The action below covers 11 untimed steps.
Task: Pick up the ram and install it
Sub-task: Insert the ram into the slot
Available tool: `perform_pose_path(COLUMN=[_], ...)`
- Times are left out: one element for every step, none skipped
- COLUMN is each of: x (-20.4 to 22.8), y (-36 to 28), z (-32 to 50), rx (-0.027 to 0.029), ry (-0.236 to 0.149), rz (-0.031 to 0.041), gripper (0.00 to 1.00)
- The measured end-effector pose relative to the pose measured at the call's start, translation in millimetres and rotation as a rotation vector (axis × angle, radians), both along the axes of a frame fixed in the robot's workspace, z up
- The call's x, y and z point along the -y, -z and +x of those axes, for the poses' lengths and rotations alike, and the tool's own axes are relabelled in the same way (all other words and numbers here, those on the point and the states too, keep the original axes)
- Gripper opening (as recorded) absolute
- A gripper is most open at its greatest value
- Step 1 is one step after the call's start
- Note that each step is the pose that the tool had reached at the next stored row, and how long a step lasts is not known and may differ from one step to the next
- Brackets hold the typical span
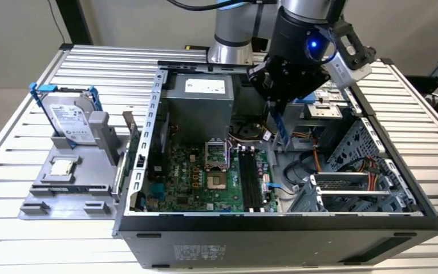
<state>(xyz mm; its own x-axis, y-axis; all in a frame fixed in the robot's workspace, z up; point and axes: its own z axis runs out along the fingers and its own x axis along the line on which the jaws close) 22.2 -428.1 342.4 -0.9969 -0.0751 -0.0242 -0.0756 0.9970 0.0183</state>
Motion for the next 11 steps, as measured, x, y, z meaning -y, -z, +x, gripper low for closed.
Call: perform_pose_path(x=[0.0,0.0,0.0,0.0,0.0,0.0,0.0,0.0,0.0,0.0,0.0], y=[1.8,3.5,5.4,7.3,9.1,10.8,12.7,14.5,16.3,18.1,19.9], z=[0.0,0.1,0.1,0.1,0.1,0.1,0.1,0.1,0.1,0.1,0.1], rx=[0.0,0.0,0.0,0.0,0.0,0.0,-0.0001,-0.0001,0.0,0.0,0.0], ry=[0.0,0.0,0.0,0.0,0.001,0.003,0.007,0.012,0.021,0.034,0.047], rz=[-0.0001,-0.0002,-0.0002,-0.0001,0.0,0.0,-0.0001,-0.0001,-0.0001,-0.0001,0.0], gripper=[0.0,0.0,0.0,0.0,0.0,0.0,0.0,0.0,0.0,0.0,0.0])
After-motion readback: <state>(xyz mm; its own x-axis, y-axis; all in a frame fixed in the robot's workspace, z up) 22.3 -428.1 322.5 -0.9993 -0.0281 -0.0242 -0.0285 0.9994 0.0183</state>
